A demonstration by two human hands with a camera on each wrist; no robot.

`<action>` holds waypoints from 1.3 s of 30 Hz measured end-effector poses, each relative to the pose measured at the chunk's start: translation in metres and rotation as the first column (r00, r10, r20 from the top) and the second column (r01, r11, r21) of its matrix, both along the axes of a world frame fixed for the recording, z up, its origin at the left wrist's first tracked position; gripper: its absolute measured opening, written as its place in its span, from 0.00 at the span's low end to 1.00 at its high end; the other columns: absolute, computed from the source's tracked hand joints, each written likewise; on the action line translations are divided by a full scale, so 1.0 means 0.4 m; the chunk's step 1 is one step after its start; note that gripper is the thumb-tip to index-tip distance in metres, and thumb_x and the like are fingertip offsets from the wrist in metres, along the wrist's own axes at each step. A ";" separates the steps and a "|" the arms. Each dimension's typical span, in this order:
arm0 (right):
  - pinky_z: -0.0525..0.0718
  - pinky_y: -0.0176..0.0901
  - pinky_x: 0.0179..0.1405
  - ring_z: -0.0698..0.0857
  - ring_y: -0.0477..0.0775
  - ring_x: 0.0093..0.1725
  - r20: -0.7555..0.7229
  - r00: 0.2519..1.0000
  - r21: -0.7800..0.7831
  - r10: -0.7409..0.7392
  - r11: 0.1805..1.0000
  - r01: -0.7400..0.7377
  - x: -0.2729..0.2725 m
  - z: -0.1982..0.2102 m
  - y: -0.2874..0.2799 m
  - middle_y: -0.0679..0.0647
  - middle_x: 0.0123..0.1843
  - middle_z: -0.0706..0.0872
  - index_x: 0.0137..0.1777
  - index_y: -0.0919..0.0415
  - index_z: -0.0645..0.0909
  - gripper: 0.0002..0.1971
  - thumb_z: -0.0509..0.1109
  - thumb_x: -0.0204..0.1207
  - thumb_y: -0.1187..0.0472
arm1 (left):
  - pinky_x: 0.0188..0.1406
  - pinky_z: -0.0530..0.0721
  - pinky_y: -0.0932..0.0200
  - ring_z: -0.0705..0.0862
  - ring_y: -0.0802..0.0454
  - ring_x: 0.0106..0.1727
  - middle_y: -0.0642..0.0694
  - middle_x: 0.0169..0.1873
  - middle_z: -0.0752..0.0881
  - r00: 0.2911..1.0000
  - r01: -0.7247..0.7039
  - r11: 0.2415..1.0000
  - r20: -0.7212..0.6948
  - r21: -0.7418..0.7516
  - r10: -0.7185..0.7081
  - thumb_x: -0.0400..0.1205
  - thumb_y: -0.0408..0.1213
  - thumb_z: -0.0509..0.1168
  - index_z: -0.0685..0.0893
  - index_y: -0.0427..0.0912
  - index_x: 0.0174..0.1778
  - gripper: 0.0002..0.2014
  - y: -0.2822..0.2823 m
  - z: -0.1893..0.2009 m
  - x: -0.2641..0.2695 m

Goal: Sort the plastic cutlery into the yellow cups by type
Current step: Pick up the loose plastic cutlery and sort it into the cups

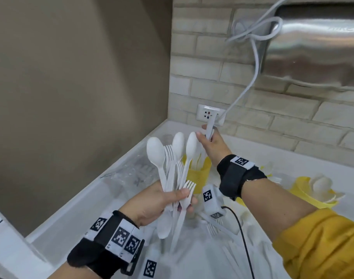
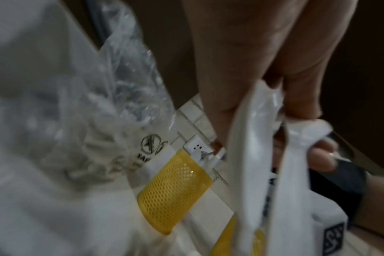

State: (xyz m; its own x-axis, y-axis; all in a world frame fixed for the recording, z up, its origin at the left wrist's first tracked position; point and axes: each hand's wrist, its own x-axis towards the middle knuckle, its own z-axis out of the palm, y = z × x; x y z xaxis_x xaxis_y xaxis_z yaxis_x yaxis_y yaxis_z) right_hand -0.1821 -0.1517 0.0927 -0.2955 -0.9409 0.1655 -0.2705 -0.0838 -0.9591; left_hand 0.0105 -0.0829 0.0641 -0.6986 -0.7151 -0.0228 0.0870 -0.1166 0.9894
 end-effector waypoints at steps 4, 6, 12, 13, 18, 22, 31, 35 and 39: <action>0.71 0.39 0.59 0.74 0.47 0.56 -0.180 0.969 -0.177 -0.168 0.975 0.136 -0.004 0.044 -0.006 0.56 0.59 0.73 0.72 0.60 0.69 0.26 0.70 0.75 0.59 | 0.35 0.80 0.67 0.85 0.50 0.35 0.48 0.34 0.87 0.954 -0.143 0.934 0.207 -0.327 0.218 0.83 0.34 0.61 0.78 0.43 0.43 0.04 0.013 0.000 -0.011; 0.74 0.31 0.51 0.77 0.38 0.45 -0.279 0.950 -0.316 -0.142 0.947 0.049 -0.005 0.113 0.023 0.54 0.52 0.78 0.58 0.62 0.80 0.12 0.70 0.75 0.64 | 0.36 0.81 0.65 0.85 0.52 0.33 0.49 0.36 0.87 0.874 -0.186 0.850 0.312 -0.492 0.372 0.83 0.37 0.60 0.76 0.49 0.47 0.02 0.019 -0.001 -0.020; 0.76 0.24 0.41 0.81 0.40 0.42 -0.651 0.523 0.368 0.551 0.831 -0.417 -0.011 0.274 0.164 0.43 0.42 0.85 0.46 0.55 0.89 0.05 0.73 0.73 0.57 | 0.32 0.66 0.59 0.83 0.45 0.41 0.47 0.41 0.83 0.442 0.090 0.533 0.513 -0.841 0.735 0.81 0.31 0.55 0.68 0.42 0.61 0.13 0.040 0.006 -0.071; 0.78 0.28 0.44 0.82 0.43 0.43 -0.720 0.419 0.418 0.554 0.827 -0.374 -0.010 0.274 0.172 0.42 0.41 0.83 0.47 0.55 0.89 0.06 0.74 0.72 0.58 | 0.32 0.66 0.60 0.81 0.46 0.39 0.48 0.40 0.81 0.403 0.118 0.530 0.528 -0.840 0.747 0.80 0.29 0.54 0.68 0.42 0.62 0.14 0.042 0.008 -0.078; 0.76 0.44 0.52 0.78 0.49 0.46 -0.825 0.197 0.476 0.529 0.840 -0.260 0.000 0.237 0.195 0.43 0.39 0.74 0.52 0.56 0.87 0.10 0.73 0.72 0.58 | 0.34 0.66 0.59 0.85 0.44 0.46 0.46 0.46 0.85 0.356 0.187 0.499 0.532 -0.846 0.768 0.80 0.29 0.55 0.70 0.41 0.61 0.14 0.042 0.014 -0.094; 0.72 0.44 0.53 0.75 0.51 0.54 -0.908 0.053 0.387 0.415 0.880 -0.275 0.003 0.223 0.193 0.53 0.51 0.81 0.53 0.60 0.86 0.09 0.67 0.76 0.60 | 0.32 0.65 0.58 0.80 0.45 0.38 0.46 0.43 0.85 0.393 0.161 0.483 0.505 -0.861 0.769 0.80 0.29 0.56 0.72 0.41 0.57 0.11 0.040 0.021 -0.096; 0.76 0.42 0.30 0.83 0.60 0.31 -0.979 -0.043 -0.150 -0.200 0.841 -0.519 -0.024 0.207 0.214 0.58 0.33 0.81 0.34 0.64 0.86 0.05 0.72 0.61 0.72 | 0.31 0.67 0.56 0.83 0.37 0.43 0.42 0.39 0.85 0.555 -0.053 0.456 0.353 -0.888 0.753 0.79 0.33 0.61 0.72 0.42 0.52 0.07 0.008 0.037 -0.067; 0.77 0.40 0.27 0.85 0.62 0.31 -0.978 0.048 -0.197 -0.201 0.835 -0.513 -0.029 0.218 0.220 0.61 0.37 0.84 0.40 0.67 0.86 0.09 0.70 0.63 0.77 | 0.31 0.73 0.53 0.84 0.37 0.43 0.41 0.40 0.87 0.624 -0.162 0.455 0.266 -0.876 0.735 0.77 0.30 0.64 0.66 0.45 0.68 0.24 0.005 0.022 -0.064; 0.74 0.40 0.31 0.82 0.62 0.38 -0.956 0.048 -0.270 -0.289 0.804 -0.530 -0.038 0.230 0.209 0.61 0.40 0.86 0.42 0.66 0.84 0.11 0.66 0.65 0.80 | 0.31 0.72 0.56 0.83 0.41 0.42 0.44 0.38 0.86 0.628 -0.241 0.485 0.247 -0.840 0.738 0.78 0.31 0.67 0.58 0.45 0.77 0.34 0.002 0.000 -0.064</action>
State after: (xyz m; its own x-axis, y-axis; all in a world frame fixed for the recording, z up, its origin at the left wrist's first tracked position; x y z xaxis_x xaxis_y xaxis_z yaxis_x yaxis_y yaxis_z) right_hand -0.1972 -0.0680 0.1848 0.6244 -0.5852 0.5174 -0.7808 -0.4873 0.3911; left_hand -0.0152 -0.0822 0.0641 -0.2495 -0.8737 0.4177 -0.6497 0.4709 0.5968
